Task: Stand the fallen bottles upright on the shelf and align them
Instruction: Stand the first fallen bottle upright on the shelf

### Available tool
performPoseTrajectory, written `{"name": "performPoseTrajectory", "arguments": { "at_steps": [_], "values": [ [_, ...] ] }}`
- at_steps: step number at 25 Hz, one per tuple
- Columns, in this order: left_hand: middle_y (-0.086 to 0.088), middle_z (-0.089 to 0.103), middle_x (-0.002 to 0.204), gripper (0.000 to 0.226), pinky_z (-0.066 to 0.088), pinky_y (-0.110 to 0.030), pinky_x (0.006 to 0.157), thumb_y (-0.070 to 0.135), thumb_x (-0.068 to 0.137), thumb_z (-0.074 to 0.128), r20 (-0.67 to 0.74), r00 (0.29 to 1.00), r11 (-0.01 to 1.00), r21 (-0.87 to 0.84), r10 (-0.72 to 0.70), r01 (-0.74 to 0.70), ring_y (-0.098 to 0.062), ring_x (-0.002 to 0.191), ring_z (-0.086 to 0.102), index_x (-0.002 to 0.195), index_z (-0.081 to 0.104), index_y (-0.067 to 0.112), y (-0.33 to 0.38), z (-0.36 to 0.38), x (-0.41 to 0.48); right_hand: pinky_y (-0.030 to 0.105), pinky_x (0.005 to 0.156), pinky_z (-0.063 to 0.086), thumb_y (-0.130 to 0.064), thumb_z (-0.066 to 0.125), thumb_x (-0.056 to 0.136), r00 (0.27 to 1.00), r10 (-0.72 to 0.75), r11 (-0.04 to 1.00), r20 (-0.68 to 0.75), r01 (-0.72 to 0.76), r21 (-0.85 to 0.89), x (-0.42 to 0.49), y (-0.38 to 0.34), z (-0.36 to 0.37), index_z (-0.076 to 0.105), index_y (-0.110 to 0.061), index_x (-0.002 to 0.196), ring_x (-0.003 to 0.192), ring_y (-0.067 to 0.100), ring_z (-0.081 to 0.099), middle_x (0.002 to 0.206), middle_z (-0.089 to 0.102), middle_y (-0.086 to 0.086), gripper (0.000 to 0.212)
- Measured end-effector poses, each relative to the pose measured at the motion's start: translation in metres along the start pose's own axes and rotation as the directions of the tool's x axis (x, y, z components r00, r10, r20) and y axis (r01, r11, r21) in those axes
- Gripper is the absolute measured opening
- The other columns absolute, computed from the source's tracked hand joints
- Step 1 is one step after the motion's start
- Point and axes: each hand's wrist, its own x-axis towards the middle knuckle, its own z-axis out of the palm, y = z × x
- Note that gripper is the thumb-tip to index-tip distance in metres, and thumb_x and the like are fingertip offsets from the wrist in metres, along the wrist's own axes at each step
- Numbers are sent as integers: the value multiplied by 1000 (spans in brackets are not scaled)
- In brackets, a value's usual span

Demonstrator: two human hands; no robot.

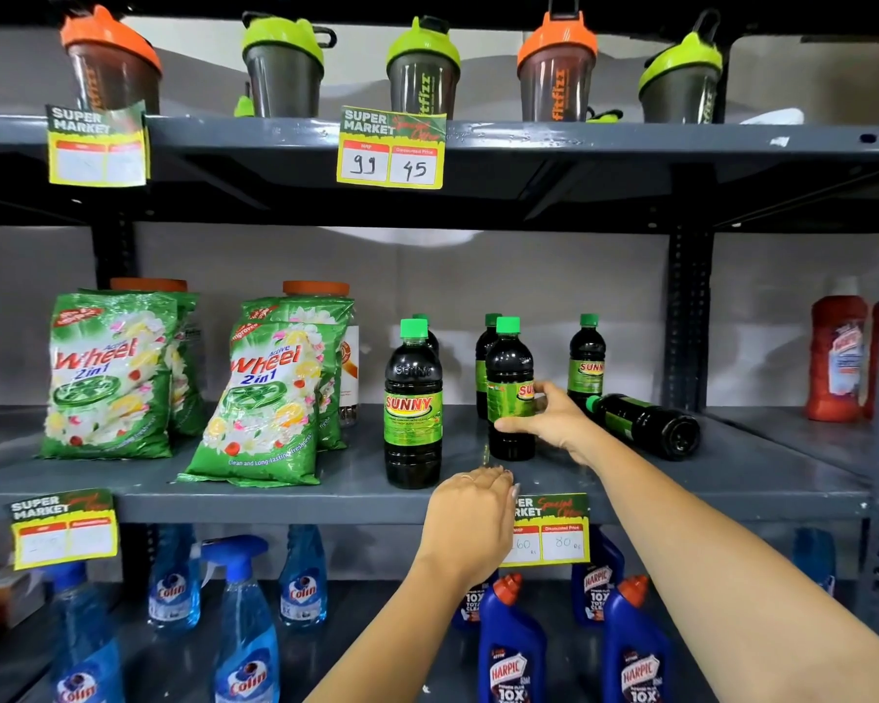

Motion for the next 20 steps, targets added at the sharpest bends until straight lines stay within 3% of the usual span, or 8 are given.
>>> {"name": "performPoseTrajectory", "arguments": {
  "at_steps": [5, 10, 13, 17, 20],
  "values": [
    [-4, 74, 102, 46, 55, -28, 80, 30, 93, 30, 16, 1000, 1000, 15, -4, 4, -17, 93, 69, 104, 72, 12, 0, -1, 0, 33, 98, 42, -8, 86, 67, 997, 6, 1000, 77, -6, 4, 3, -6, -5, 42, -14, 138, 108, 18, 54, 129, 58, 3, 84],
    [-6, 74, 99, 45, 55, -29, 76, 29, 93, 32, 48, 999, 1000, 9, -19, 18, -20, 88, 69, 103, 71, 10, 0, 0, 0, 31, 90, 44, -30, 93, 57, 996, -30, 992, -79, 20, -127, 0, -4, 4, 43, -14, 127, 106, 17, 54, 122, 55, 1, 88],
    [-8, 73, 101, 46, 56, -30, 77, 30, 94, 32, 68, 998, 1000, 6, -16, 16, -22, 90, 69, 105, 70, 8, 0, -2, 0, 30, 90, 42, -33, 90, 62, 1000, -19, 993, -21, 17, -116, -1, -5, 5, 38, -15, 137, 113, 19, 53, 133, 53, 4, 93],
    [-14, 70, 108, 54, 54, -35, 82, 37, 94, 28, 119, 987, 985, 141, -112, 95, -27, 100, 65, 110, 66, 2, 4, -9, 0, 27, 89, 41, -27, 86, 69, 999, -23, 993, 26, 26, -115, -4, -4, 3, 38, -16, 142, 105, 15, 51, 138, 52, 6, 88],
    [-11, 70, 96, 57, 48, -37, 80, 40, 97, 20, 142, 978, 973, 199, -150, 121, -27, 89, 62, 99, 66, 6, 7, -8, -1, 30, 91, 43, -31, 87, 66, 1000, -13, 991, 14, 15, -131, -8, -3, 2, 38, -16, 141, 108, 16, 53, 136, 53, 6, 91]
  ]
}}
